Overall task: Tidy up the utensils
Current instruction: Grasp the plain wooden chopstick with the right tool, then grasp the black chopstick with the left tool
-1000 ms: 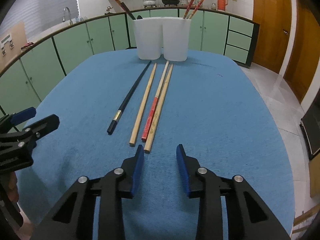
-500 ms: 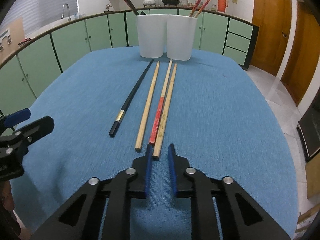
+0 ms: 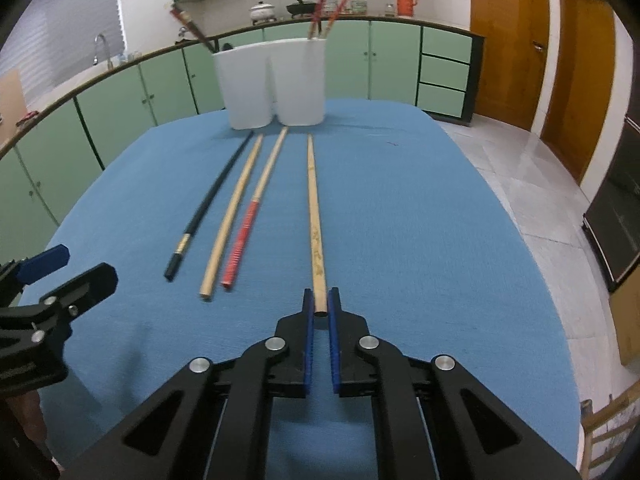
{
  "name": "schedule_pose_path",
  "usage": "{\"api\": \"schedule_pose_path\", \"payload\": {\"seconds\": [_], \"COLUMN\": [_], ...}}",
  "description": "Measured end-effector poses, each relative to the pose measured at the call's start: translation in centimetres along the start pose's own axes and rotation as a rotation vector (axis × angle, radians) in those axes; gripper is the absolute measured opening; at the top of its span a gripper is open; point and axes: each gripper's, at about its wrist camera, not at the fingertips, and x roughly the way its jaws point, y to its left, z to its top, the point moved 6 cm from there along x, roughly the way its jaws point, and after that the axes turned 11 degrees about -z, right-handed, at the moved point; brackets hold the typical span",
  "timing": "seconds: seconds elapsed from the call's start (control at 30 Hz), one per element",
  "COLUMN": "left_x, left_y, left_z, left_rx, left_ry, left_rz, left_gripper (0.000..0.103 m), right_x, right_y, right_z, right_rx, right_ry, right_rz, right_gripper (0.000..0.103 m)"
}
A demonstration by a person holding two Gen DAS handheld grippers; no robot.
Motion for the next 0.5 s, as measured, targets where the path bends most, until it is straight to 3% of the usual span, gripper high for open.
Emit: {"api": "schedule_pose_path", "payload": {"seconds": [0.13,0.5], "left_x": [1.6,4.0], "left_y": [-1.1,-2.4], "left_z": [0.0,-0.3], "left_rx": [0.008,-0.016], "left_ry": [0.033,0.083], "left_rz": [-0.006,0.0], "left_gripper": [0.076,0.052], "right_x": [0.2,0.6], "right_y": [-0.3,-0.4], "right_z": [-0.3,-0.4], "right_rx": [0.004,0.007], "right_ry": [0.007,0.0], "right_rz": [0.013,0.043], "right_gripper": [0.007,0.007]}}
